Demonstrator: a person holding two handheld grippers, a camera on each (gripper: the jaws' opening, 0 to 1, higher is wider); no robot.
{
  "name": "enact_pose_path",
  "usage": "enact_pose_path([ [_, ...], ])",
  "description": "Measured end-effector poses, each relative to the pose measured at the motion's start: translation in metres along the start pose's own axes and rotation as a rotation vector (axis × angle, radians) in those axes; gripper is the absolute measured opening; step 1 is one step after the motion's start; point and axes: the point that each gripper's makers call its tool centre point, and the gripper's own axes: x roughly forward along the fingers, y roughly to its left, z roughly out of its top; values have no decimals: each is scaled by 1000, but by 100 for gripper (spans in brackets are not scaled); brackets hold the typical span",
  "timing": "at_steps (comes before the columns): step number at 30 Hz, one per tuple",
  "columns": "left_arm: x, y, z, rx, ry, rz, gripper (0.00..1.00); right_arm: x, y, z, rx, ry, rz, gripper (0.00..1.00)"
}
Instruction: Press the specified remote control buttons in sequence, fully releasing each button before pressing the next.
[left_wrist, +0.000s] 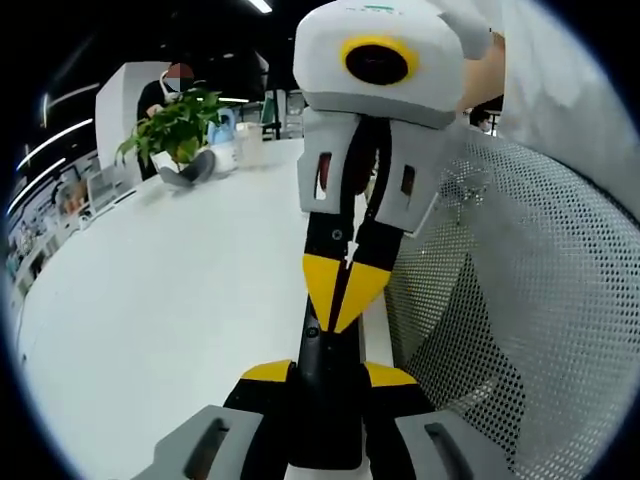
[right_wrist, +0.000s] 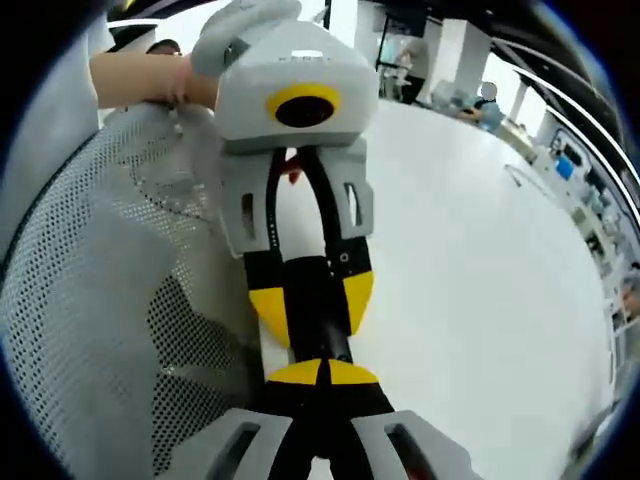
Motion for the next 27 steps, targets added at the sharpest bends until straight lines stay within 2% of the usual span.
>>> enact_pose_path([
  [5,0,0,0,1,0,0,25,0,0,-1,-58,33,-15,0],
  [9,0,0,0,-2,-2,0,25,2,-1,-2,-98,87,-5,0],
  [11,0,1,0,-6,-5,0,25,2,-2,-3,-148,122,-5,0],
  [13,0,0,0,-4,-5,-1,25,3,-1,-2,-158,132,-5,0],
  [15,0,1,0,-3,-4,-1,25,2,-2,-2,-110,119,7,0],
  [18,1,1,0,-2,-5,0,25,-1,-3,-1,147,40,79,0],
  [20,1,1,0,-1,-5,0,25,-2,-7,-2,236,22,102,0],
  [21,1,1,0,-1,-5,0,25,-2,-10,-4,245,27,86,0],
  [23,0,1,0,-1,-4,0,25,-2,-16,-8,159,55,57,0],
  [27,1,1,0,0,-4,0,25,1,-13,-3,144,47,83,0],
])
